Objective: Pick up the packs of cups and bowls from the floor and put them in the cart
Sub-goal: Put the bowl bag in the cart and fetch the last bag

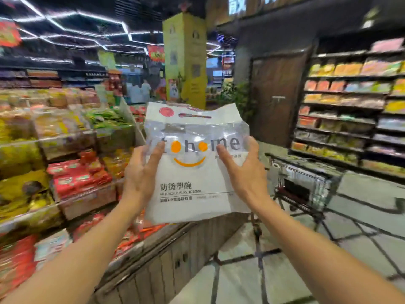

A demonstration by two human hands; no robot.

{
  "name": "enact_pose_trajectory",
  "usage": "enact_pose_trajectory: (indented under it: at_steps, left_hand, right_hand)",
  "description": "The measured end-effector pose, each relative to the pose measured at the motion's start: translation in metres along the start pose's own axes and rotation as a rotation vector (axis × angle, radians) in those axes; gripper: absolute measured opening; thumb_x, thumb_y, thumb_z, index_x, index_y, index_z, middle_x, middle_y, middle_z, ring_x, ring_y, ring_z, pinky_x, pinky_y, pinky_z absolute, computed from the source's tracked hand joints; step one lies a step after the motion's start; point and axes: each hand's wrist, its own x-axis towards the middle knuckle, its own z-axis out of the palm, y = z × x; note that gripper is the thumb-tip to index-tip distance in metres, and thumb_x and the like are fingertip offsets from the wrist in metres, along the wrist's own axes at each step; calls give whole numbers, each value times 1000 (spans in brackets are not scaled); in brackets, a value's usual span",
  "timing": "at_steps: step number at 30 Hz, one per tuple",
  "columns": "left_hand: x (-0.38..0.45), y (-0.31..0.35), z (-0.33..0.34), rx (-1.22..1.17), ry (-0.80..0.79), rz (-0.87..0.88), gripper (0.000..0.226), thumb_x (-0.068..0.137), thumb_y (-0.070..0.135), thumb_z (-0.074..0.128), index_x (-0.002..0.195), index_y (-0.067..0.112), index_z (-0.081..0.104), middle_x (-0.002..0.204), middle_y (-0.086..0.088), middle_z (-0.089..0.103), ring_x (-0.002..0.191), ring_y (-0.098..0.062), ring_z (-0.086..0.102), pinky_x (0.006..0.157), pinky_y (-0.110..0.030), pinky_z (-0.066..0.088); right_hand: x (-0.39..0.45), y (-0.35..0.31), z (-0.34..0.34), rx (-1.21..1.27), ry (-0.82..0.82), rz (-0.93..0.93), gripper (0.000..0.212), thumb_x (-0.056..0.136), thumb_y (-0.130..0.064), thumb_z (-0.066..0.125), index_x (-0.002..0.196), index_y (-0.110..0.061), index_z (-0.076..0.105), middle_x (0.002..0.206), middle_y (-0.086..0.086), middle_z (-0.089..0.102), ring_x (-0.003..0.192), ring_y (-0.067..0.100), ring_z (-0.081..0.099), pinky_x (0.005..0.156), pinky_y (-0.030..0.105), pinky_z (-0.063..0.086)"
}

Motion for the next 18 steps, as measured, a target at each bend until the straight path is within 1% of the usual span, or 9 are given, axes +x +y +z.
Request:
enact_pose_trajectory:
  at_steps: [3, 5, 7, 9, 12, 13, 15, 17, 18]
  left_hand:
    - [-6, 6, 93, -50, -128, -11, 78, 76, 86, 47, 109, 17, 67, 101, 2, 69, 95, -23, 65, 77, -38, 43]
    - [-10, 5, 150, -81, -219, -28, 82, 77, 90, 46, 113, 19, 69, 102, 3, 73, 96, -22, 68, 77, -38, 45]
    - [-17, 6, 202, -113, -298, -57, 83, 75, 90, 49, 118, 22, 67, 105, 6, 74, 96, -18, 69, 81, -40, 48]
    - [-21, 3, 252, -151, -371, -94, 85, 69, 89, 52, 119, 20, 64, 104, 9, 72, 94, -14, 68, 83, -40, 50]
    - [-22, -2, 323, -188, -493, -98, 88, 71, 86, 62, 126, 17, 60, 109, 7, 72, 95, -11, 70, 77, -34, 51]
    - [-20, -5, 348, -195, -525, -96, 87, 73, 80, 67, 130, 15, 58, 113, 5, 71, 96, -9, 69, 75, -29, 50]
    - [-14, -11, 397, -221, -577, -105, 90, 73, 74, 73, 136, 13, 54, 117, 6, 68, 96, -6, 66, 73, -22, 46]
    - [-5, -17, 446, -242, -627, -112, 94, 65, 80, 72, 133, 17, 55, 114, 9, 68, 96, -5, 66, 74, -26, 47]
    - [1, -20, 470, -242, -654, -118, 94, 64, 83, 70, 131, 18, 56, 113, 8, 69, 96, -6, 67, 75, -27, 48]
  right_hand:
    - [25, 49, -65, -57, 71, 46, 88, 79, -89, 51, 150, -43, 27, 132, -7, 64, 119, 29, 62, 96, 49, 51]
    - [38, 81, -102, -107, 108, 98, 88, 78, -91, 49, 149, -45, 25, 128, -10, 64, 115, 26, 64, 92, 49, 53]
    - [50, 112, -134, -145, 153, 161, 86, 81, -88, 50, 151, -46, 23, 125, -13, 60, 115, 25, 63, 87, 44, 51]
    - [63, 144, -161, -177, 213, 205, 85, 84, -84, 52, 153, -45, 23, 118, -16, 55, 115, 25, 62, 88, 45, 51]
    - [85, 191, -189, -207, 285, 248, 80, 86, -80, 54, 152, -44, 28, 107, -24, 53, 115, 24, 63, 90, 45, 52]
    - [95, 206, -197, -215, 304, 264, 80, 86, -80, 55, 152, -44, 28, 107, -26, 55, 115, 23, 63, 89, 44, 51]
    - [117, 238, -211, -241, 332, 307, 83, 85, -83, 53, 153, -45, 25, 120, -18, 61, 117, 25, 63, 86, 41, 47]
    - [144, 268, -225, -273, 358, 347, 86, 85, -83, 52, 155, -45, 22, 133, -8, 62, 121, 29, 62, 85, 40, 44]
    - [157, 283, -232, -295, 369, 368, 86, 86, -82, 52, 156, -44, 21, 132, -7, 62, 121, 29, 62, 86, 40, 45]
